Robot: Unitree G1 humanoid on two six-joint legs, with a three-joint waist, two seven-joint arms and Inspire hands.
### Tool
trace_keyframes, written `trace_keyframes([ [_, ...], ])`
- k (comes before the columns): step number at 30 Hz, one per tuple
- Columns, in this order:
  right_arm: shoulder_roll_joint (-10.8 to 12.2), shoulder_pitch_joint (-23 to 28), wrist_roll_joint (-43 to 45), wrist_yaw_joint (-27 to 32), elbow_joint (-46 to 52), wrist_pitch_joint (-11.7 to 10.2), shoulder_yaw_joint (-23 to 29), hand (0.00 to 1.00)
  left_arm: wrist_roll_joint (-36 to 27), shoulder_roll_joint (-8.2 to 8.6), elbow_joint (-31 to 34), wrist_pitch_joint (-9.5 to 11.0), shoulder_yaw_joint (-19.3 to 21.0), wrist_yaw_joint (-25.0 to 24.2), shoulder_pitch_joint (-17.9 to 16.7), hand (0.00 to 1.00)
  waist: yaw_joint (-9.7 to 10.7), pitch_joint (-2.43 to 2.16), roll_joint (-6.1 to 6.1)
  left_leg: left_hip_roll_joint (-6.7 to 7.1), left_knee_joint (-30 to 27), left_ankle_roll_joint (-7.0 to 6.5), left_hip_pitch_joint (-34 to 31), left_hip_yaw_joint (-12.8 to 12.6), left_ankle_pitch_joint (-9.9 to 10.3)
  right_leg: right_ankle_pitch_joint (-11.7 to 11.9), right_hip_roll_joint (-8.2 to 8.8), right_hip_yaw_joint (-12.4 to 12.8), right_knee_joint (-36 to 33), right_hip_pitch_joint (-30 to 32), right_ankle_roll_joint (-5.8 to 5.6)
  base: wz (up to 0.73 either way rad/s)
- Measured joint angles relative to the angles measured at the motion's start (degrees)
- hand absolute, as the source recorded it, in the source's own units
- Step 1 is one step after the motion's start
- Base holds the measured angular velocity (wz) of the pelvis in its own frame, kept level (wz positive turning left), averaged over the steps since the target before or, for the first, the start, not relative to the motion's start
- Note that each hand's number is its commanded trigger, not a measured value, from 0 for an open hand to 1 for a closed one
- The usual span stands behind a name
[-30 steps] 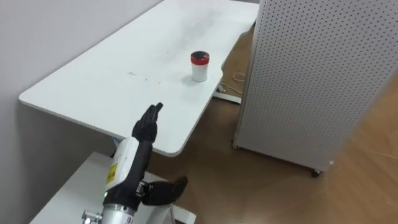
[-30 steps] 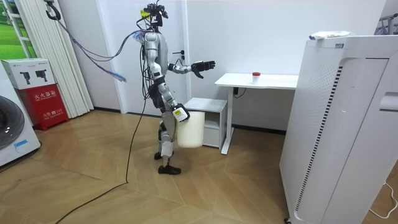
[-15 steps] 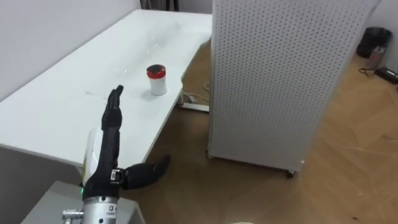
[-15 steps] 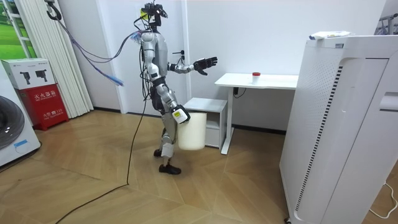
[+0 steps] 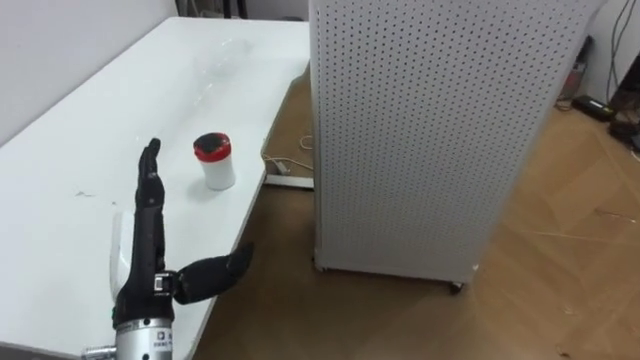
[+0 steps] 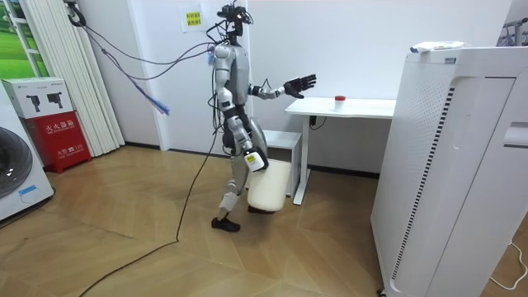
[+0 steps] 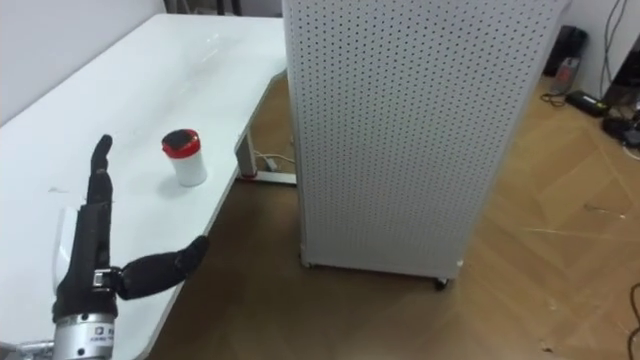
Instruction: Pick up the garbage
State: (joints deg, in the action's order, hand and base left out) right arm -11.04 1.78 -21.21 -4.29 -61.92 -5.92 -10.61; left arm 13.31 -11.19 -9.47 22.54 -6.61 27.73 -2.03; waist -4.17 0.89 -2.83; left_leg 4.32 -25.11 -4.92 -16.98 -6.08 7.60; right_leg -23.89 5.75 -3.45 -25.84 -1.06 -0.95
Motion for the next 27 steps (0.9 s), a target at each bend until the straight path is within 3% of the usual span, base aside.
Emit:
trace_keyframes([
  [2, 0.0, 0.0, 0.0, 0.0, 1.2, 0.1, -0.5, 1.0, -0.3, 0.21, -0.3, 0.0, -0.3, 0.3, 0.0, 0.0, 0.0, 0.0, 0.33, 0.33, -2.3, -0.54, 0.6, -0.1, 2.6, 0.0, 1.93, -4.2, -8.4, 1.7, -0.31, 0.07],
  [3, -0.1, 0.0, 0.0, 0.0, 1.9, 0.1, -0.8, 1.0, -0.2, 0.24, -0.3, 0.0, -0.3, 0.5, 0.0, 0.0, 0.1, -0.06, 0.36, 0.55, -3.3, -1.0, 0.9, -0.4, 3.8, 0.5, 3.21, -5.2, -13.5, 3.1, -1.31, 0.13],
  [5, -0.1, -0.2, -0.7, 0.5, 2.1, 0.1, -1.7, 1.0, -0.2, 0.24, -0.4, 0.0, -0.4, 0.9, -0.1, 0.0, -0.4, -0.06, 0.73, 0.46, -4.4, -1.49, 1.8, -0.8, 5.6, 2.5, 4.34, -5.6, -19.0, 5.2, -3.02, -0.03],
  [7, -0.1, -0.2, -1.0, 0.5, 2.1, 0.1, -1.9, 1.0, -0.3, 0.29, -1.1, 0.0, -0.4, 1.4, -0.1, 0.0, -0.9, 0.01, 1.53, 0.41, -4.4, -1.83, 3.1, -0.2, 6.7, 5.5, 4.91, -6.5, -22.7, 6.4, -3.19, -0.09],
  [9, -0.1, -0.7, -1.1, 0.3, 2.1, 0.1, -1.9, 1.0, -0.8, 0.5, -2.4, 0.0, -0.3, 1.9, -0.1, 0.0, -1.1, -0.03, 2.7, 0.32, -3.4, -1.9, 3.8, 1.4, 6.8, 4.3, 4.95, -6.8, -22.7, 8.6, -3.34, -0.02],
  [11, 0.1, -0.9, -1.1, 0.3, 2.1, 0.1, -2.2, 1.0, -2.7, 0.51, -3.3, -0.1, -0.5, 1.9, -0.1, 0.0, -0.6, -0.02, 2.93, 0.17, -1.6, -1.8, 5.0, 2.6, 6.8, 2.4, 5.36, -6.8, -17.7, 12.6, -3.09, 0.12],
  [13, 0.1, -0.8, -1.0, 0.4, 2.1, 0.1, -2.3, 1.0, -3.1, 0.5, -3.8, -0.1, -0.6, 2.0, -0.2, 0.0, -0.5, 0.01, 2.62, 0.18, -0.6, -1.45, 6.1, 3.5, 6.8, 3.2, 5.92, -6.7, -9.2, 14.4, -2.93, 0.28],
  [15, 0.0, -0.8, -1.0, 0.7, 2.2, 0.1, -2.7, 1.0, -4.9, 0.24, -4.5, -0.1, -1.2, 2.1, -0.4, 0.0, -0.1, -0.02, 2.38, 0.04, -0.4, -0.55, 6.8, 4.9, 7.2, 10.9, 5.92, -6.6, -2.5, 14.7, -3.47, 0.4],
  [16, 0.0, -0.8, -1.0, 1.0, 2.3, 0.1, -3.2, 1.0, -6.0, 0.25, -5.0, -0.1, -1.6, 2.1, -0.4, 0.0, 0.3, -0.18, 2.43, -0.68, -0.3, 0.25, 7.1, 5.7, 7.5, 12.3, 4.83, -7.3, -1.4, 13.6, -3.06, 0.34],
  [18, 0.0, -1.4, -1.0, 0.9, 2.2, 0.1, -3.3, 1.0, -6.9, 0.22, -6.2, -0.1, -1.3, 2.2, -0.4, 0.0, -0.4, -0.18, 2.29, -2.07, 1.1, 1.45, 8.1, 6.3, 7.4, 13.2, 2.54, -9.0, 2.1, 10.8, -1.98, 0.2],
  [20, 0.0, -1.5, -0.8, 0.3, 2.2, 0.1, -3.2, 1.0, -7.1, 0.23, -6.7, -0.5, -1.0, 2.2, -0.7, 0.0, -0.5, -0.09, 1.78, -3.1, 2.6, 1.98, 9.5, 6.5, 7.1, 13.4, 1.64, -9.7, 4.4, 8.9, -1.69, 0.11],
  [27, -0.1, -1.3, -0.2, -2.0, 3.2, 0.4, -3.4, 1.0, -9.4, 0.23, -6.7, -2.4, -1.1, 2.0, -3.0, 0.0, -0.6, -0.18, 0.95, -3.87, 6.0, 2.63, 11.8, 6.5, 6.9, 13.7, 0.27, -10.0, 8.3, 6.6, -1.58, 0.01],
])
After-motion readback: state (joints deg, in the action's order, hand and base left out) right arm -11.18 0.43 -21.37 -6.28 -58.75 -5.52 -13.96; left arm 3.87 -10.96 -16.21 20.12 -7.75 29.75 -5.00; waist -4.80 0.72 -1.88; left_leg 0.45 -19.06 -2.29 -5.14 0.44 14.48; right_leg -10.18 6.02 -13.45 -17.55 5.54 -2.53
